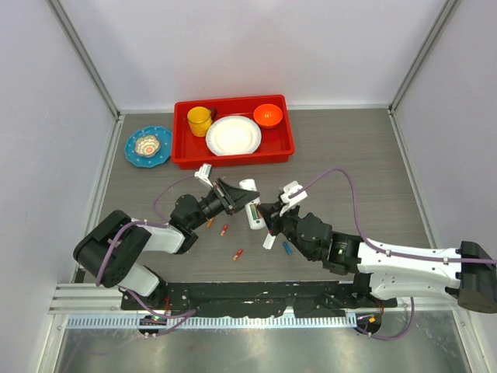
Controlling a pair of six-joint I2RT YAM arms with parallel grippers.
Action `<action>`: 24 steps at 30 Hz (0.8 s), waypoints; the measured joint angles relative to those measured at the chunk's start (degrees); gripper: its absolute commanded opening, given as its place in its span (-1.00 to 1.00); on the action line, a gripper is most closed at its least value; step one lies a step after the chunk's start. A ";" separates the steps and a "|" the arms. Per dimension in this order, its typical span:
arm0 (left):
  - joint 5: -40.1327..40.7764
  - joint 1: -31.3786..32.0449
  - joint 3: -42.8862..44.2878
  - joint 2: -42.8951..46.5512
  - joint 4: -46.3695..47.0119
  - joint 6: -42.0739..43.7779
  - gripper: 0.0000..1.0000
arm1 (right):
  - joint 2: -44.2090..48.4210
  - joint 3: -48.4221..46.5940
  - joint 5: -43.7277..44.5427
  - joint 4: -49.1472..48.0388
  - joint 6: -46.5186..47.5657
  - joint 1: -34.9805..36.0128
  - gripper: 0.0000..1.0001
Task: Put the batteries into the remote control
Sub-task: Load the battery into the remote control.
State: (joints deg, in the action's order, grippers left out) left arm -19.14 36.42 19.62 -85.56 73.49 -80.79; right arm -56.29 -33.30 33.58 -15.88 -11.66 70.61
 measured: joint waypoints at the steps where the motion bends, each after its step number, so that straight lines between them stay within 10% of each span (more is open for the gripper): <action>1: 0.02 0.04 0.00 0.00 0.00 0.00 -0.99 | 0.00 0.17 0.22 -0.48 0.09 0.11 -0.99; 24: 0.00 1.11 0.09 0.00 -0.72 0.85 -0.99 | -2.36 -0.35 0.55 0.94 -0.79 0.70 -0.99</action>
State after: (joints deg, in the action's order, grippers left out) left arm -19.14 37.54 19.70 -85.56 72.77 -79.94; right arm -58.65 -33.65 34.13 -14.94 -12.45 71.31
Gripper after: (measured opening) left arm 0.296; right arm 0.064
